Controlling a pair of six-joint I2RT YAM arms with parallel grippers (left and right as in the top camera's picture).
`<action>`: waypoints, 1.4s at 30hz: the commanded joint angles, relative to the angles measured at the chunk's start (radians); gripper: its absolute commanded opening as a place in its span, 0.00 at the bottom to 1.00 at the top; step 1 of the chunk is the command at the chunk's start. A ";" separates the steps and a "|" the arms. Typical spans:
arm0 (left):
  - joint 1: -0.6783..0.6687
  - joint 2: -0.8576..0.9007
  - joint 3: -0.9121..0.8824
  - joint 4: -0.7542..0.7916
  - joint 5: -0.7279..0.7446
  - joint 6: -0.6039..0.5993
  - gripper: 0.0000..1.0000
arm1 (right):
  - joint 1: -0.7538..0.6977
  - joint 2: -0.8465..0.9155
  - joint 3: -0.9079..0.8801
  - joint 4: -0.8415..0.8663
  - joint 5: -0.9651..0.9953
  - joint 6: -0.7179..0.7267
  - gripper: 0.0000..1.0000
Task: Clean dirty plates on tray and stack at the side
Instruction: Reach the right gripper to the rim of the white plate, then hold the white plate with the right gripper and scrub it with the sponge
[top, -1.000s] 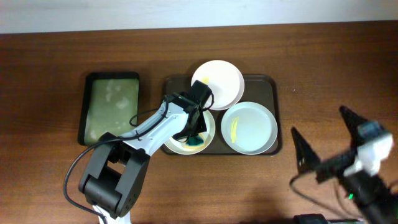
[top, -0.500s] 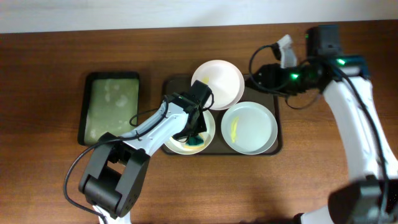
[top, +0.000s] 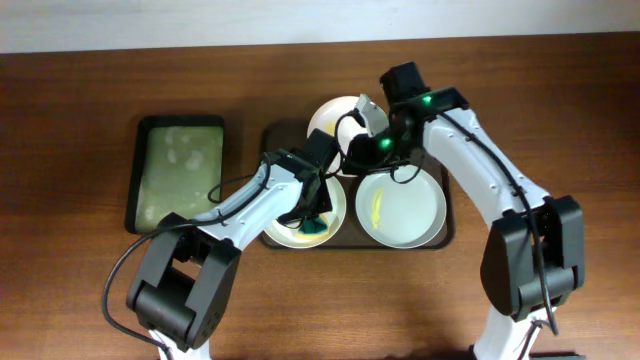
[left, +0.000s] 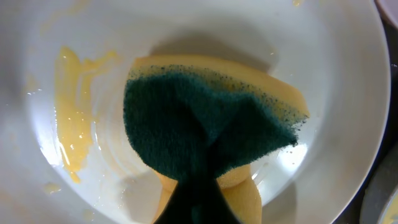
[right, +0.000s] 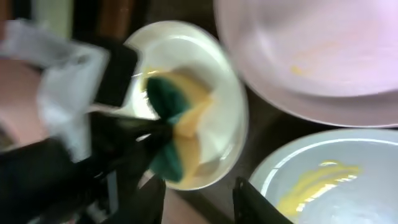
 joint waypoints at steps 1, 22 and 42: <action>0.001 0.021 -0.005 -0.003 -0.013 -0.006 0.01 | 0.021 0.019 0.013 0.016 0.113 0.058 0.38; 0.024 0.021 -0.005 -0.004 0.003 -0.006 0.00 | 0.058 0.176 0.012 0.077 -0.015 0.061 0.35; 0.045 0.024 -0.005 -0.003 0.043 -0.005 0.00 | 0.083 0.215 0.015 0.108 0.097 0.044 0.38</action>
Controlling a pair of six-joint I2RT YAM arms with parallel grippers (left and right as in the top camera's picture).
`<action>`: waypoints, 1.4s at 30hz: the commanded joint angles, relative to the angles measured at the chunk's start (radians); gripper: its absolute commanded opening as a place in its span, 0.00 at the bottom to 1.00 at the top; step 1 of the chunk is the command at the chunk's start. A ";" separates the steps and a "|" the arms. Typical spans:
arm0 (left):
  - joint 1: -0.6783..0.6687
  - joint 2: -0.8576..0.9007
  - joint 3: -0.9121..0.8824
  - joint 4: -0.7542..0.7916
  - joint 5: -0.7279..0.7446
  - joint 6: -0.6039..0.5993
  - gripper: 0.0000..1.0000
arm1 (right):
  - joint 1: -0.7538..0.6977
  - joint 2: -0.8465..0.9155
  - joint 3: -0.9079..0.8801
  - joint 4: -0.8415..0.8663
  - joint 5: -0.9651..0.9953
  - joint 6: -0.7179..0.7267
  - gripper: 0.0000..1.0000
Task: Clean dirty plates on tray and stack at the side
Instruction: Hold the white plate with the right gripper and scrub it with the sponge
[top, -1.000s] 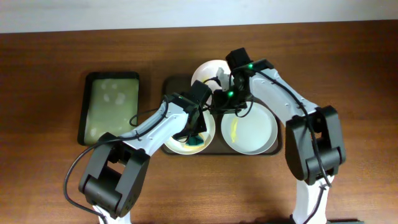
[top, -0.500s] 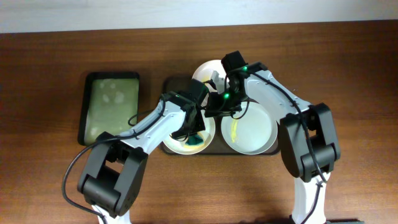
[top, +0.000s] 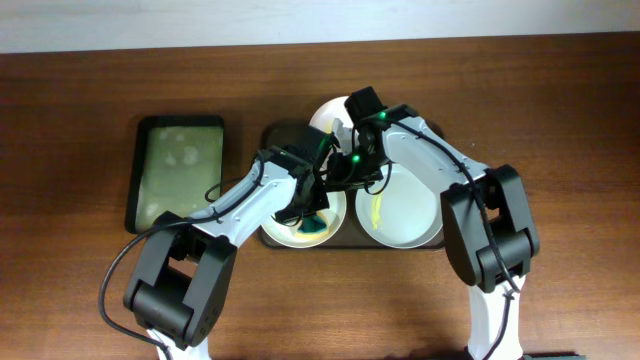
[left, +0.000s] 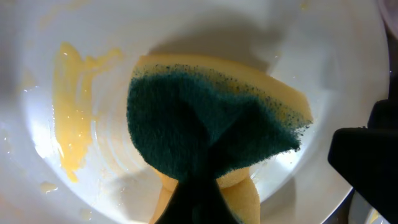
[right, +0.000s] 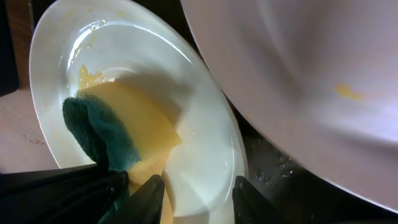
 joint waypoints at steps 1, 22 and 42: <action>0.012 0.024 -0.005 -0.005 -0.012 -0.005 0.00 | -0.002 0.005 0.017 -0.004 0.038 -0.016 0.38; 0.012 0.026 -0.005 -0.005 -0.011 -0.006 0.00 | -0.002 0.010 -0.026 -0.009 0.085 -0.035 0.36; 0.011 0.048 -0.005 0.014 -0.069 0.018 0.00 | -0.002 0.010 -0.106 0.082 0.072 -0.009 0.04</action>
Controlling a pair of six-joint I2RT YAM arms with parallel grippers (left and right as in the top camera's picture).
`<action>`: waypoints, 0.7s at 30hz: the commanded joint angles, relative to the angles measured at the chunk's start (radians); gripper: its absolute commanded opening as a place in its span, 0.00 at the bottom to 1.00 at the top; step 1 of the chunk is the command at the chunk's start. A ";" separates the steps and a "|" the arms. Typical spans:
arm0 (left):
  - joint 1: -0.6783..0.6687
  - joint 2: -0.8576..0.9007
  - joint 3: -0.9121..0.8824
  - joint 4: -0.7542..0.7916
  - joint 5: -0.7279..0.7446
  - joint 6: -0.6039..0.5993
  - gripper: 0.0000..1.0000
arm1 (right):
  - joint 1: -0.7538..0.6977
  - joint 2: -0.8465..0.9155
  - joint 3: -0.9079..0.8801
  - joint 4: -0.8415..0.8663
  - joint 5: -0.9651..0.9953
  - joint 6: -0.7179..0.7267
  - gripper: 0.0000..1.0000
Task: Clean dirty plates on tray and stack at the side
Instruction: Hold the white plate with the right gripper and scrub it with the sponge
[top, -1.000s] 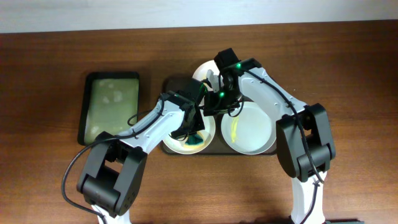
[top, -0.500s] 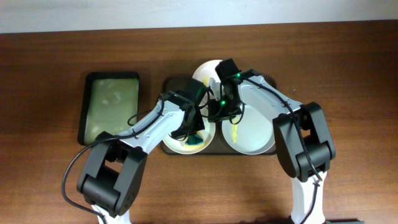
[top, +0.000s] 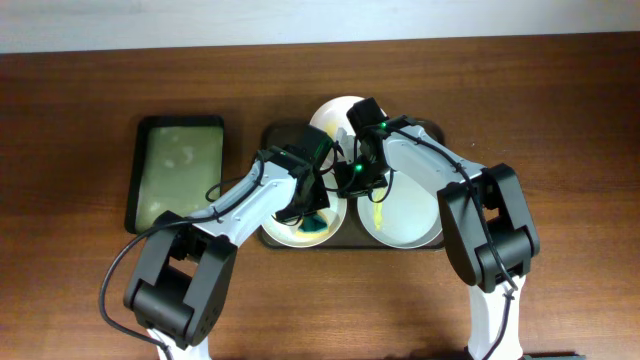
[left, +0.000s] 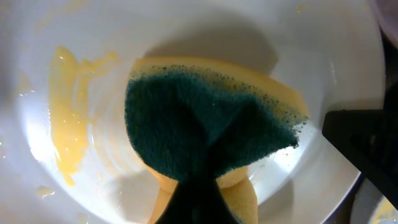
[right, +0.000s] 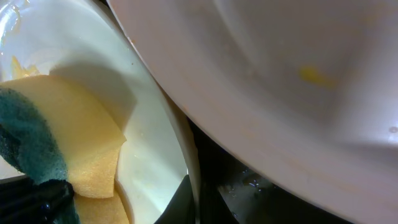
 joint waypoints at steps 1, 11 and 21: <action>0.012 0.048 -0.005 -0.010 -0.104 0.017 0.00 | -0.001 0.009 -0.014 0.002 0.013 -0.003 0.04; 0.105 0.058 -0.007 -0.039 -0.439 0.095 0.00 | -0.001 0.009 -0.014 0.000 0.013 -0.003 0.04; 0.119 0.029 0.114 -0.088 -0.272 0.169 0.00 | -0.001 0.009 -0.014 0.003 0.031 -0.003 0.04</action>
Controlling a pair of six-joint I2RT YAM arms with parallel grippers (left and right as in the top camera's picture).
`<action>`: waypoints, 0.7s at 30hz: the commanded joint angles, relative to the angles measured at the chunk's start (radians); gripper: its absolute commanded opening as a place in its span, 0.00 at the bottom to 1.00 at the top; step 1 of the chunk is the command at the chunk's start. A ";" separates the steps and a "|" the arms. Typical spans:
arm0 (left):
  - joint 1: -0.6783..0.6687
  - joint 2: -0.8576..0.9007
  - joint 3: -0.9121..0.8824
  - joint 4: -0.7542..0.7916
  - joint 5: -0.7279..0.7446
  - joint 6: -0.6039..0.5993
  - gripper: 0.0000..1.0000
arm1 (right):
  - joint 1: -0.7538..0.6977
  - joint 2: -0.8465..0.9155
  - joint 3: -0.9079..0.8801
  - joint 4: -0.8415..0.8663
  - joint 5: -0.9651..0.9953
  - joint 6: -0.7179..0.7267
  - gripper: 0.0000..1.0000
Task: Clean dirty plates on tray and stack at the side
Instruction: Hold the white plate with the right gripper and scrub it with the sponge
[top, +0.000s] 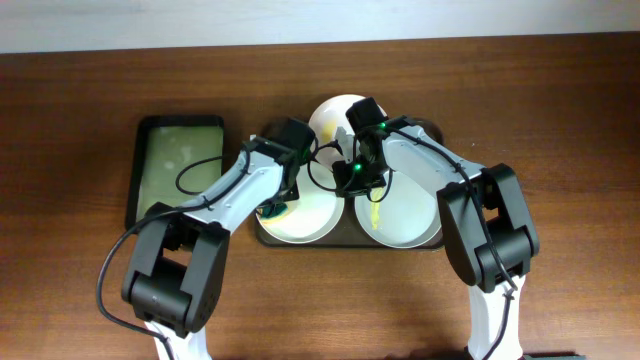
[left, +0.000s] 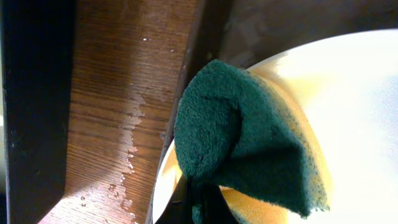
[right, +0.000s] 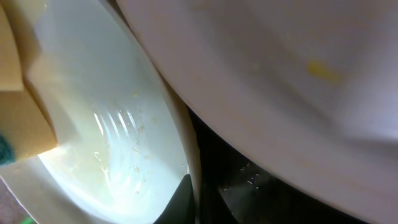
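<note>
A cream plate (top: 305, 218) lies at the front left of the dark tray (top: 264, 238). My left gripper (left: 198, 198) is shut on a green and yellow sponge (left: 242, 140), which rests at that plate's left rim (top: 276, 208). My right gripper (right: 198, 199) is shut on the cream plate's right rim (right: 189, 163), one finger inside and one outside. A white plate with a yellow smear (top: 405, 210) sits at the front right. A pale pink plate (top: 332, 115) with a yellow spot (right: 323, 71) is at the back.
A dark tub of cloudy water (top: 180, 170) stands left of the tray on the wooden table (top: 560, 130). Water drops wet the wood (left: 127, 124) beside the tray's left edge. The two arms cross close together over the tray.
My left gripper has moved the sponge from the middle of the cream plate to its left rim. The yellow smear no longer shows on that plate. The right gripper still holds the rim.
The sponge sat in the cream plate beside a yellow smear while my right gripper was open above the tray. The right gripper then stood open at the plate's right rim, then shut on it. Now the sponge is at the left rim and the plate looks wet and clean.
</note>
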 joint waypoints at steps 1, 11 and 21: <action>0.035 -0.012 0.106 -0.012 0.146 0.050 0.00 | -0.002 0.009 -0.014 -0.008 0.035 -0.014 0.04; 0.034 0.071 0.090 0.031 0.364 0.049 0.00 | -0.002 0.009 -0.014 -0.007 0.035 -0.014 0.04; 0.035 0.143 0.091 -0.104 0.007 0.071 0.00 | -0.002 0.009 -0.014 -0.008 0.036 -0.014 0.04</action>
